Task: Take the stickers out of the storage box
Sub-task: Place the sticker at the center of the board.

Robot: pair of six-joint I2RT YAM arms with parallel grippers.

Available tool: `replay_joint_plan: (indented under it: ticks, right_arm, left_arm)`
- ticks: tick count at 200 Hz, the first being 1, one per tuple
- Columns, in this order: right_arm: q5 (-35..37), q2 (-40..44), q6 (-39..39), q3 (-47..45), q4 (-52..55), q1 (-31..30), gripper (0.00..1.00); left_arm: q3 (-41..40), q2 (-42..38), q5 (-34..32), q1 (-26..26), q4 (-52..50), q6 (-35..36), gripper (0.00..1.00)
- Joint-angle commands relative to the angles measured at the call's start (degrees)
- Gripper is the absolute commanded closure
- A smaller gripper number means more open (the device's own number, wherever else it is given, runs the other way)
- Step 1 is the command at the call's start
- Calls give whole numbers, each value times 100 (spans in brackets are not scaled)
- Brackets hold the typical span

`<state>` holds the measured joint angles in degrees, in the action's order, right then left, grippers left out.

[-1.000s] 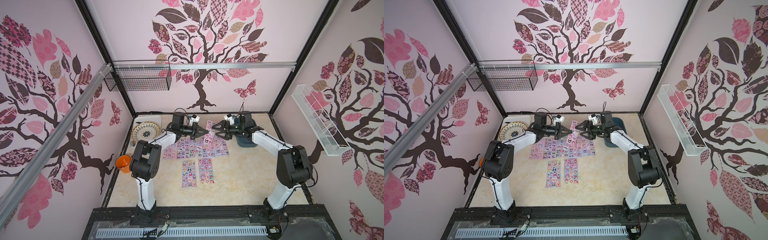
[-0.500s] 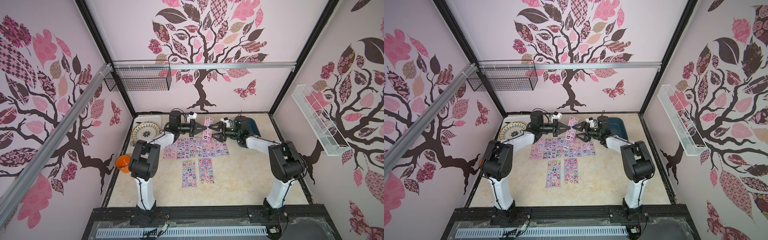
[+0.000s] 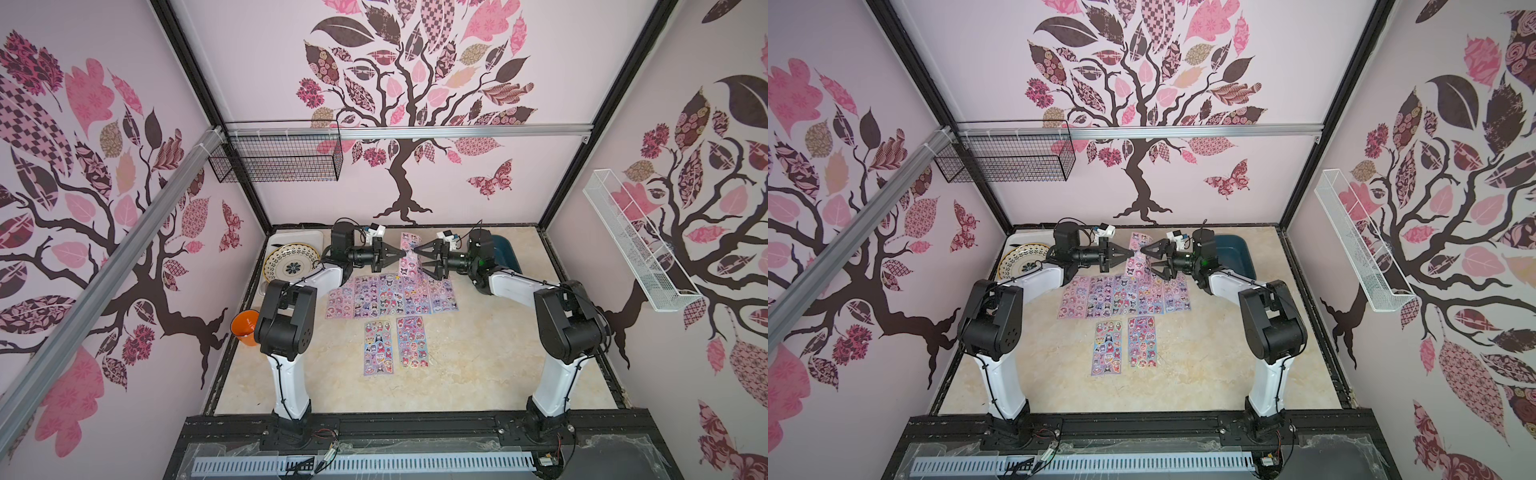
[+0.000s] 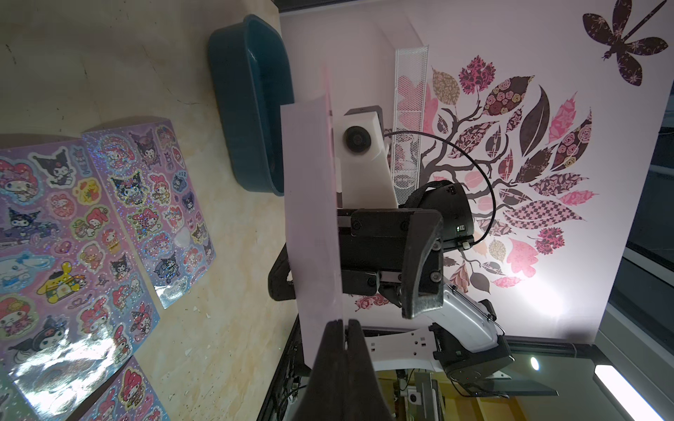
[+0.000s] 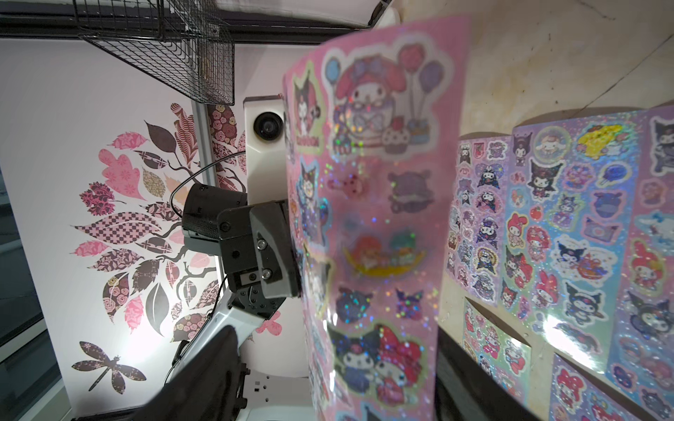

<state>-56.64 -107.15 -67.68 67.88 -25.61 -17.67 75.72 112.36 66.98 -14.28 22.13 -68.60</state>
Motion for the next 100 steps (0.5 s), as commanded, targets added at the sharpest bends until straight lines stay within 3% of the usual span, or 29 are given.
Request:
replay_joint_plan:
  ticks: [1, 50, 100]
  right_arm:
    - [-36, 320, 229, 184, 237, 69, 21]
    - [-15, 324, 253, 262, 231, 71, 28]
    - [-67, 497, 307, 292, 343, 159, 30]
  left_arm:
    - [-14, -73, -14, -24, -84, 198, 100]
    - [122, -144, -71, -92, -828, 792, 100]
    - [120, -127, -89, -93, -883, 814, 100]
